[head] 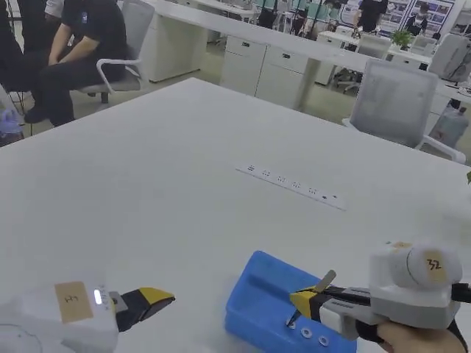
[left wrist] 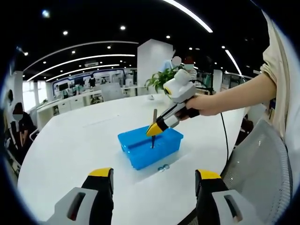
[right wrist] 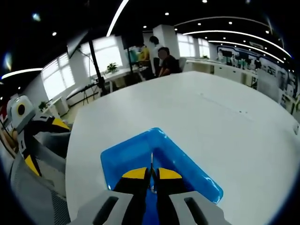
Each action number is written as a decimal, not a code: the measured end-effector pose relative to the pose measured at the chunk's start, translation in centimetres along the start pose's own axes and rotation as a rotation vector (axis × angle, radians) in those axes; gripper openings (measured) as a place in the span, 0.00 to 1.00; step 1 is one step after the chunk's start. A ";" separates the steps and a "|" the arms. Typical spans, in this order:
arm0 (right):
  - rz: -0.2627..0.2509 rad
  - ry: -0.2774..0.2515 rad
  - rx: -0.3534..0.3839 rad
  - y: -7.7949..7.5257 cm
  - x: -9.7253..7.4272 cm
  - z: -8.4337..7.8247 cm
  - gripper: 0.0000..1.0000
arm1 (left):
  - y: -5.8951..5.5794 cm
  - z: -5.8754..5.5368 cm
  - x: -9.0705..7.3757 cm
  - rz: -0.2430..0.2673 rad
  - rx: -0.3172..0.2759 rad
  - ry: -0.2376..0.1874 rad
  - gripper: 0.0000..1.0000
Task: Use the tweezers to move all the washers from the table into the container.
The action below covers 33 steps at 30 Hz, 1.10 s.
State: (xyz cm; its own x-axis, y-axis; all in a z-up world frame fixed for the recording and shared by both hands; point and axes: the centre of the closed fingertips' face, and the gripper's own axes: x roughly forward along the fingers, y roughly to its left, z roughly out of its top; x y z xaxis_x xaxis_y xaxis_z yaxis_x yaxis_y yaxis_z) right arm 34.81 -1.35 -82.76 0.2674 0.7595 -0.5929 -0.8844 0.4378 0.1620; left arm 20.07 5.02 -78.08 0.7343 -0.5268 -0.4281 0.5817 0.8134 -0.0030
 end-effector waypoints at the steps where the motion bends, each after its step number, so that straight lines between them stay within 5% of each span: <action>1: -0.001 0.002 0.001 -0.1 0.0 -0.1 0.03 | 0.0 0.0 0.0 -0.001 0.000 0.001 0.71; 14: 0.025 -0.002 0.027 0.5 0.0 0.2 0.04 | -0.1 -0.1 0.0 -0.004 0.004 0.007 0.71; 33: 0.033 -0.096 0.011 2.3 -3.3 2.6 0.04 | -0.3 -0.1 0.0 -0.013 0.008 0.010 0.71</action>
State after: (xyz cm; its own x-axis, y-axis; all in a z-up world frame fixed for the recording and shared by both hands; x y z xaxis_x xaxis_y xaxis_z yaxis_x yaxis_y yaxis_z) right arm 32.85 -1.61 -78.35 0.2741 0.8159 -0.5091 -0.8893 0.4165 0.1887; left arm 19.89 4.80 -78.21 0.7230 -0.5349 -0.4373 0.5943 0.8042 -0.0011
